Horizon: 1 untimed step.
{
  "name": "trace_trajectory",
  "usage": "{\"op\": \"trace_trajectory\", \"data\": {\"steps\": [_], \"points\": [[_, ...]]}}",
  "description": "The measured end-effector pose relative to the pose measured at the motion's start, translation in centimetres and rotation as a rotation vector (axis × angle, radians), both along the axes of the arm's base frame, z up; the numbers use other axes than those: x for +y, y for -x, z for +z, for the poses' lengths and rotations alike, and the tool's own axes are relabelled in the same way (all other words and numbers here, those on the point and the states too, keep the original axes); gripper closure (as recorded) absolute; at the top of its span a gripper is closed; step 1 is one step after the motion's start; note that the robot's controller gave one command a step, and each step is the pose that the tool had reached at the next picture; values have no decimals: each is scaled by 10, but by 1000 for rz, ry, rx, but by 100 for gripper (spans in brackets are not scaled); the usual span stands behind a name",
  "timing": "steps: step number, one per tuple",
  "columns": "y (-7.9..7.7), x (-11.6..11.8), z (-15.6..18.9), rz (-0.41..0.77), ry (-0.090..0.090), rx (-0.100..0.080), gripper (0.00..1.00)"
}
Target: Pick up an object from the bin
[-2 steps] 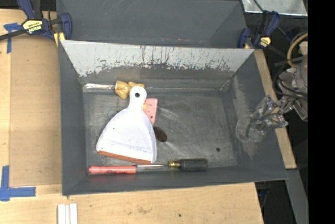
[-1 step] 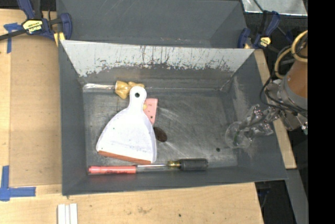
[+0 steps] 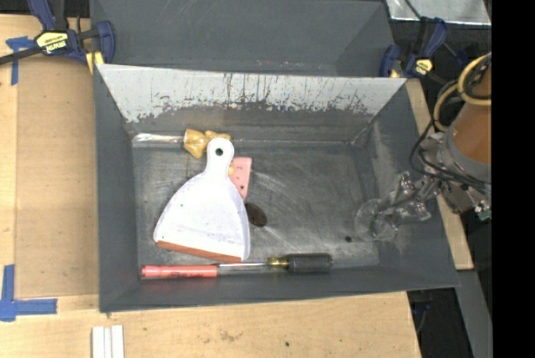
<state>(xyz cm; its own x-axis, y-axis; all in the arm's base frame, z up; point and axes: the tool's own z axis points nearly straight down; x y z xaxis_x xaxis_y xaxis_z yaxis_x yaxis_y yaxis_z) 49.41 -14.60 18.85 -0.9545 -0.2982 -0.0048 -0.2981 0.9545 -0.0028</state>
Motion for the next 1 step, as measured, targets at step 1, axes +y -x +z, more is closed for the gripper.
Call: {"op": "trace_trajectory", "data": {"steps": [1], "points": [[-29,66,48,179,-1,2,100]]}}
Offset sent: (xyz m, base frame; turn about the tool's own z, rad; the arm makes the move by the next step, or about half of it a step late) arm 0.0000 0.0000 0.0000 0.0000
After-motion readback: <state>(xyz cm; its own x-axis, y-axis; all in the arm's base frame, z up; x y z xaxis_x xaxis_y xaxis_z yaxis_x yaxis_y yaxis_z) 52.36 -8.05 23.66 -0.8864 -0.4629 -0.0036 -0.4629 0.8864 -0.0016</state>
